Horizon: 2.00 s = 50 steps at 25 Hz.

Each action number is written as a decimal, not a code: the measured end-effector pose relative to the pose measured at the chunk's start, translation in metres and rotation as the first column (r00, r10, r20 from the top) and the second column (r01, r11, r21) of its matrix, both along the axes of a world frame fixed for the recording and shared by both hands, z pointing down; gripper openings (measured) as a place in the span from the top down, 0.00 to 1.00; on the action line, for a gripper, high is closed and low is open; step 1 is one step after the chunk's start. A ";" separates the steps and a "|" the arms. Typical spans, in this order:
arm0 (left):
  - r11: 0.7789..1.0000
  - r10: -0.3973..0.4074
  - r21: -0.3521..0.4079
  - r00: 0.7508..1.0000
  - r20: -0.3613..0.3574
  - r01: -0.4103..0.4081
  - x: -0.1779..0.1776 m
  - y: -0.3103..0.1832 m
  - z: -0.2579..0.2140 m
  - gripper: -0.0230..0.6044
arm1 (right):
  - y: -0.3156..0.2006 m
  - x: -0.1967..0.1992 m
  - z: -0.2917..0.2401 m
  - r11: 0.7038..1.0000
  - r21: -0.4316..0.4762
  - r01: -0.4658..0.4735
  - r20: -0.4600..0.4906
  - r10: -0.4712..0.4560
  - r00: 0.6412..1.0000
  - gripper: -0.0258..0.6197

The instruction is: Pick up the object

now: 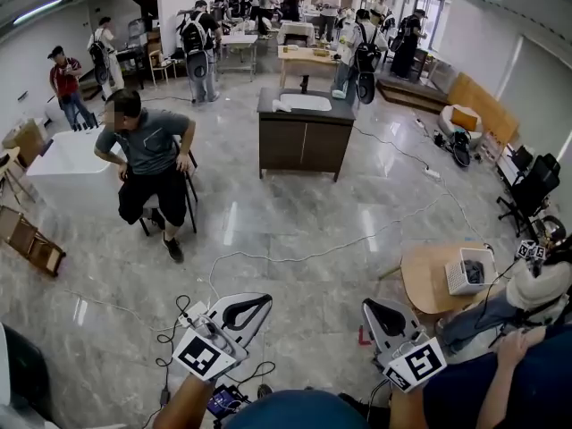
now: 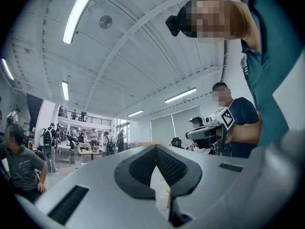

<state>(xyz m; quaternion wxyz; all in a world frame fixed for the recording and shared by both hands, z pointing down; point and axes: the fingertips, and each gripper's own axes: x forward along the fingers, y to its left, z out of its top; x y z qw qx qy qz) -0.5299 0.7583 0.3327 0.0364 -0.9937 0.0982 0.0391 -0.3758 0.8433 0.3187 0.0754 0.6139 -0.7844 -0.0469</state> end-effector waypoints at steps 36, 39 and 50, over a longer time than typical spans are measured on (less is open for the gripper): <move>0.993 -0.106 0.063 0.990 0.093 0.101 0.224 -0.135 -0.007 0.96 | -0.141 0.208 0.005 0.995 0.074 0.068 0.014 -0.069 0.998 0.94; 0.995 -0.094 0.051 0.992 0.086 0.090 0.229 -0.156 -0.007 0.96 | -0.158 0.213 0.007 0.996 0.069 0.054 0.001 -0.054 0.999 0.94; 0.999 -0.017 0.051 0.999 0.036 0.016 0.220 -0.256 -0.014 0.96 | -0.244 0.206 -0.008 0.997 0.075 -0.028 -0.039 0.031 0.999 0.94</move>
